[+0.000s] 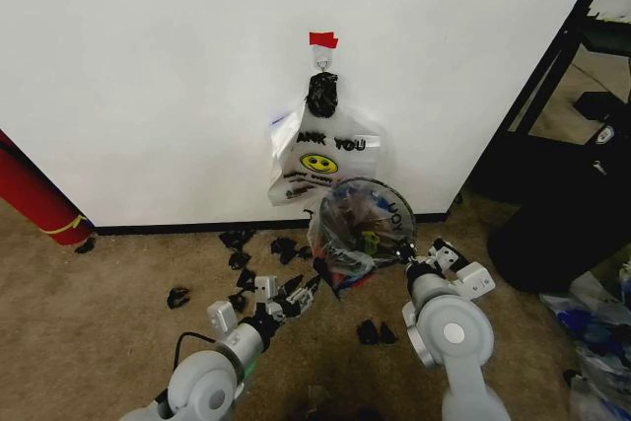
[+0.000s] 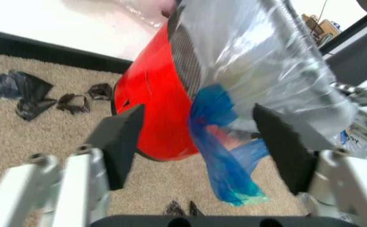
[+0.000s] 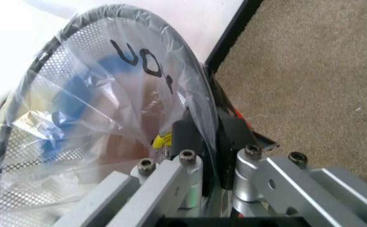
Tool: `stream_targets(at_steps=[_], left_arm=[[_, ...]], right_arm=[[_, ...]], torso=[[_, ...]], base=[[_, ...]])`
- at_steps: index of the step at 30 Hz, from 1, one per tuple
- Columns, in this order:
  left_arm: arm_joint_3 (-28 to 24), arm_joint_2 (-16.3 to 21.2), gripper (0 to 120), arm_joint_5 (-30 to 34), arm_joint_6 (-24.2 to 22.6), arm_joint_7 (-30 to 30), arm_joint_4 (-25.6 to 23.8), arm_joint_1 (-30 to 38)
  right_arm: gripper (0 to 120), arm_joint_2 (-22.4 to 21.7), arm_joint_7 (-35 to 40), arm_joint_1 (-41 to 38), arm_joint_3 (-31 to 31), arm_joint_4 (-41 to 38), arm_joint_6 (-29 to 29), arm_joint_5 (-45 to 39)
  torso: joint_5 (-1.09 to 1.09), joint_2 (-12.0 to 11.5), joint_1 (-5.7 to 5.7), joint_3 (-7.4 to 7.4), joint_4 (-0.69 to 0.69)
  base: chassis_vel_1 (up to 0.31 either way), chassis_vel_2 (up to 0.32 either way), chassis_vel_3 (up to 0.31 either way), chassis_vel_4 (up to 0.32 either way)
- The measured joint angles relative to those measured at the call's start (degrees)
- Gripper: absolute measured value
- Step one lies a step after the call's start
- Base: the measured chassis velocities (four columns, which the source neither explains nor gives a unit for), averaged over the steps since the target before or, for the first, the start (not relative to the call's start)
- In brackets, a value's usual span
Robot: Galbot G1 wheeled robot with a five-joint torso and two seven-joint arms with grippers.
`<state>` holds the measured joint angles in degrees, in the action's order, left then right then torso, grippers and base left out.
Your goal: Pick up the garbage bag from the wall and place it over the trash bin.
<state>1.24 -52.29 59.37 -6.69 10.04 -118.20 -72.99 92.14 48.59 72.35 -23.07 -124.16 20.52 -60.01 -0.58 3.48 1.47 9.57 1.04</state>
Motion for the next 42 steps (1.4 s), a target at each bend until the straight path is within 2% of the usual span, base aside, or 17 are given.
stream_targets(at_steps=[1,2,5,8,9,11,14,16,20,23,27,32,36,42], left_arm=[[0.93,0.51,78,0.32,-0.32,0.13,-0.88,-0.29],[0.93,0.51,78,0.32,-0.32,0.13,-0.88,-0.29],[2.75,1.88,91,0.35,-0.93,0.20,-3.31,-1.67],[6.42,2.45,98,-4.78,0.12,1.99,-7.08,-4.73],[6.42,2.45,98,-4.78,0.12,1.99,-7.08,-4.73],[7.77,1.98,100,-11.14,2.04,1.95,-7.88,-5.31],[8.65,1.09,100,-16.56,3.64,1.57,-8.75,-5.76],[11.30,-0.61,100,-20.56,4.71,2.13,-11.08,-8.11],[14.96,-2.22,100,-23.80,5.14,2.82,-12.70,-11.52],[18.68,-4.18,100,-24.47,5.61,2.96,-14.17,-15.43],[21.65,-6.26,100,-25.00,6.27,3.38,-15.13,-18.00],[26.55,-9.02,100,-25.45,9.60,3.68,-16.63,-20.97],[28.92,-9.47,100,-27.05,12.41,2.75,-17.10,-22.64],[28.75,-10.59,100,-27.88,13.37,2.45,-17.42,-23.73]], right_arm=[[0,0.00,-0.03,0.06,0.14,0.11,-0.01,0.15],[0,0.00,-0.03,0.06,0.14,0.11,-0.01,0.15],[0,0.00,-0.04,0.25,0.25,0.23,-0.02,0.29],[0,0.00,1.98,0.30,0.34,0.63,4.04,-0.57],[0,0.00,1.98,0.30,0.34,0.63,4.04,-0.57],[0,0.00,3.78,0.18,0.03,1.04,8.24,-2.28],[0,-0.30,5.19,0.20,-0.36,0.79,11.72,-4.57],[0,-2.70,7.08,-0.71,0.90,0.78,14.38,-7.33],[0,-5.74,8.27,-2.17,2.42,0.77,16.16,-10.99],[0,-8.89,9.98,-4.22,3.35,0.76,18.28,-16.29],[0,-11.49,9.84,-6.15,4.06,1.95,20.01,-19.40],[0,-14.00,6.63,-8.39,5.27,4.76,21.50,-19.91],[0,-14.71,5.47,-9.31,5.59,5.65,21.55,-19.36],[0,-15.03,4.29,-9.96,5.77,6.99,21.54,-18.18]], torso=[[0.00,0.00,0.00,0.00,0.00],[0.00,0.00,0.00,0.00,0.00],[0.00,0.00,0.00,0.00,0.00],[0.00,0.00,0.00,0.00,0.00],[0.00,0.00,0.00,0.00,0.00],[0.02,0.00,0.00,0.00,-0.03],[-0.01,0.00,0.00,0.00,0.03],[0.02,0.00,0.00,0.00,0.01],[0.01,-0.01,-0.01,0.00,-0.01],[0.01,-0.01,-0.01,0.00,-0.01],[0.01,-0.01,-0.01,0.00,-0.02],[0.01,-0.01,-0.01,0.00,0.00],[0.01,-0.01,-0.01,0.00,0.00],[0.01,-0.01,0.00,0.00,-0.01]], base=[[0.000,0.000,0.000,0.000],[0.000,0.000,0.000,0.000],[0.000,0.000,0.000,0.000],[0.000,0.000,0.000,0.000],[0.000,0.000,0.000,0.000],[0.000,0.000,0.000,0.000],[0.000,0.000,0.000,0.000],[0.000,0.000,0.000,0.000],[0.000,0.000,0.000,0.000],[0.000,0.000,0.000,0.000],[0.000,0.000,0.000,0.000],[0.000,0.000,0.000,0.000],[0.000,0.000,0.000,0.000],[0.000,0.000,0.000,0.000]])
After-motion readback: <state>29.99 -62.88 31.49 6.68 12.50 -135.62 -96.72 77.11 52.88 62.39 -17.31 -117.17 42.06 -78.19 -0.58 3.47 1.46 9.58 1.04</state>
